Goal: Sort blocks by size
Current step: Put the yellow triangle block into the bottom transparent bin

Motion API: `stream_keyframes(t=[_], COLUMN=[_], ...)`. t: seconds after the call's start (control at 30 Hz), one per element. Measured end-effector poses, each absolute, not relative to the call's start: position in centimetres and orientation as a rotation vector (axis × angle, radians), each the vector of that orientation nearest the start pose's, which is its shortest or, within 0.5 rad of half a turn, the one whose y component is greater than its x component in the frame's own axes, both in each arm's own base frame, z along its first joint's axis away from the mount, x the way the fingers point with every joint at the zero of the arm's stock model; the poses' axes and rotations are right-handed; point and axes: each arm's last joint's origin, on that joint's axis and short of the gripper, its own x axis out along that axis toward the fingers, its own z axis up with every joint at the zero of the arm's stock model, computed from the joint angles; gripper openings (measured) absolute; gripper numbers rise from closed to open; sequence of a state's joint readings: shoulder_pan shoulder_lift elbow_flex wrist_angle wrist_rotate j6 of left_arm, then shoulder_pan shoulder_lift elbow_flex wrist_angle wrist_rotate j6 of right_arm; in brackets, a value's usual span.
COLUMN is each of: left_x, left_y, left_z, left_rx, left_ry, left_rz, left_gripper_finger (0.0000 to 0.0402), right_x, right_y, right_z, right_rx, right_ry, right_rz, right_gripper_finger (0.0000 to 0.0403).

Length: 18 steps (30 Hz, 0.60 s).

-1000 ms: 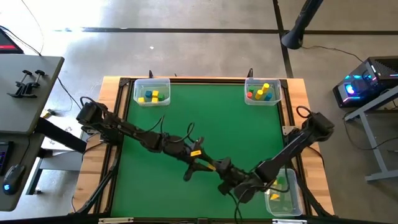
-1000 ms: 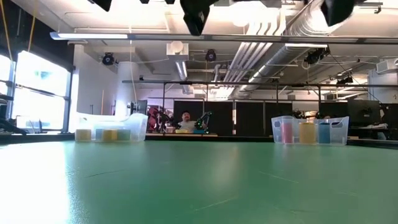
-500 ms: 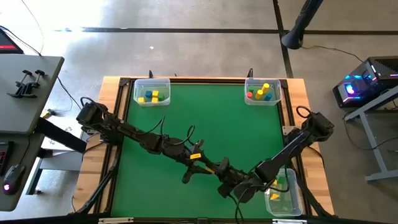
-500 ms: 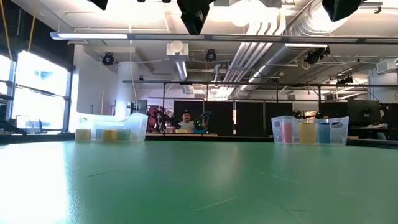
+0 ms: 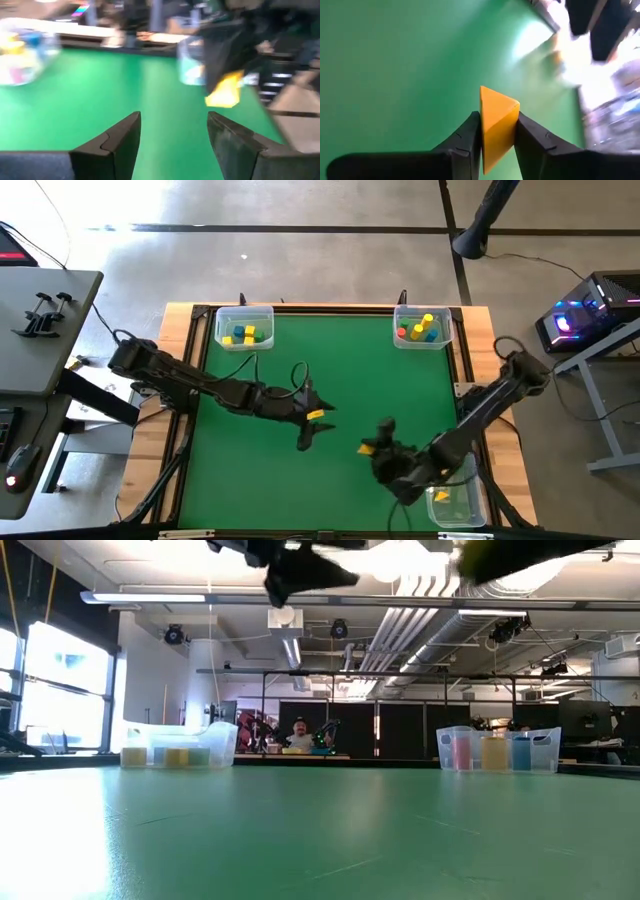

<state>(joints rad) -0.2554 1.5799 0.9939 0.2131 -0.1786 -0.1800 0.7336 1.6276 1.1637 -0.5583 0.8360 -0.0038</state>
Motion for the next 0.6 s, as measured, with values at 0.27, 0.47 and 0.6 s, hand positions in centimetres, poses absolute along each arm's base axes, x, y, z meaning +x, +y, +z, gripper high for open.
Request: stream_keyframes(t=[0.27,0.47,0.6], left_x=[32.9,32.5,32.3], left_y=[-8.8,-9.7,-10.1], left_z=[24.2,24.0,24.0], left_rx=[-0.012,0.024,0.035], left_ry=[0.441,0.448,0.447], left_rz=[0.147,0.195,0.195], left_gripper_finger=[0.0216,0.0216,0.0216], right_x=[18.4,13.2,10.9], right_y=[21.6,23.3,23.8], right_z=[27.2,28.0,28.0], right_rx=[-0.149,0.164,0.27], right_ry=[1.004,1.293,1.358], right_rz=[-0.101,-0.216,-0.331], right_gripper_finger=[0.0085,0.0086,0.0089])
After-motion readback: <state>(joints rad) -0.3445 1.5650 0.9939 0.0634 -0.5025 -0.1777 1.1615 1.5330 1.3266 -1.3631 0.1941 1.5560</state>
